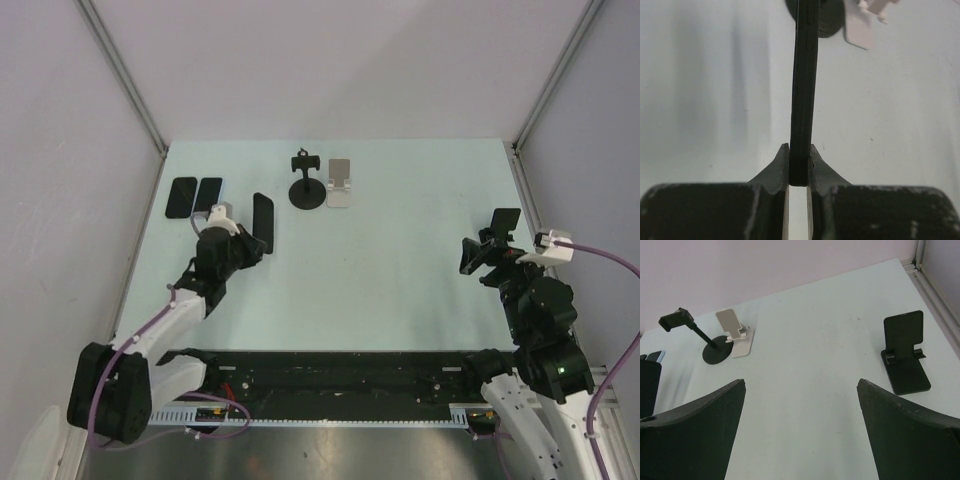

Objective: Remove the phone from the phone stand

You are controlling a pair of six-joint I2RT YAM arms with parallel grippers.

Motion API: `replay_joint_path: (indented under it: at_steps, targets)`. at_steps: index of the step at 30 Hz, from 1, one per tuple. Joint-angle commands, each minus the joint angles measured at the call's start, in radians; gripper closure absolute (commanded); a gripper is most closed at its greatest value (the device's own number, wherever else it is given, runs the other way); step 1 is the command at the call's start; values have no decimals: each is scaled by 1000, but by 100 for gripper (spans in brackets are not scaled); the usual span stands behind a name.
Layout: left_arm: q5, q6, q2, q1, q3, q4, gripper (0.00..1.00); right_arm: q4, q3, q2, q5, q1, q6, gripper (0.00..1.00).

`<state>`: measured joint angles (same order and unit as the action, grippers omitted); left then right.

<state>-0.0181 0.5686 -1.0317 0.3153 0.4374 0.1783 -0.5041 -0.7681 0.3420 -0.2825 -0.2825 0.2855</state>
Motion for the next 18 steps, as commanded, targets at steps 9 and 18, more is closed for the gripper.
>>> replay_joint_path:
  at_steps: [9, 18]
  targets:
    - [-200, -47, -404, -278, 441, -56, 100, 16, 44, -90, -115, -58, -89, 0]
    - [-296, -70, -708, -374, 702, -109, 100, 22, 53, -101, -116, -80, -101, 0]
